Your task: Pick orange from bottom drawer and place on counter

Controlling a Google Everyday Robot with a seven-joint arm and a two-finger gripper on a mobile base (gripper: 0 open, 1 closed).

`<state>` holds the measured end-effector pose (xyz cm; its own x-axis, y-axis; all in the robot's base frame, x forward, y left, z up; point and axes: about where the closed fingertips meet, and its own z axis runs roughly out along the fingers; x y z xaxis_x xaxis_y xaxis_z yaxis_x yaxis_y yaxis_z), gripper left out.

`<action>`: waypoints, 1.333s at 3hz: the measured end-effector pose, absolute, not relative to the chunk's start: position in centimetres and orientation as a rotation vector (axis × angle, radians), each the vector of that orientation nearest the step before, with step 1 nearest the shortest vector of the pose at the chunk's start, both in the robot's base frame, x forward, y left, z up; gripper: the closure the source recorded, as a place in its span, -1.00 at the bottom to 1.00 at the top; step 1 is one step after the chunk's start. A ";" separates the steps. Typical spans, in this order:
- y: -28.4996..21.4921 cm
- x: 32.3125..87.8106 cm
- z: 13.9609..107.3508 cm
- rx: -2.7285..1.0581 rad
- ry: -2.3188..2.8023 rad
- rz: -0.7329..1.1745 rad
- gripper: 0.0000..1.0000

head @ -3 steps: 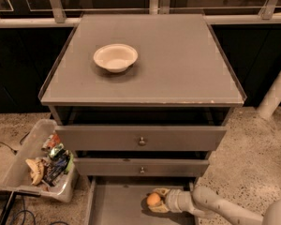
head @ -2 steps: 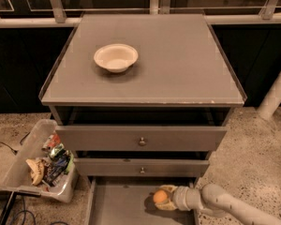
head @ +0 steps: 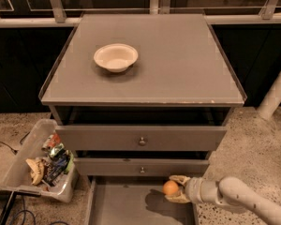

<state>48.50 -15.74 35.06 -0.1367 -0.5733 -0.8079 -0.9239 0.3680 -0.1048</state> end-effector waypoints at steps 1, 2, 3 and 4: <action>-17.0 48.7 41.2 -1.331 1.785 0.503 1.00; -18.6 48.7 47.5 -1.343 1.753 0.433 1.00; -19.3 48.2 53.6 -1.376 1.718 0.375 1.00; -19.6 47.7 59.1 -1.404 1.682 0.317 1.00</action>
Offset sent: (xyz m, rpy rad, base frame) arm 0.0033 -0.0549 0.2087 -0.0874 -0.1916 -0.0167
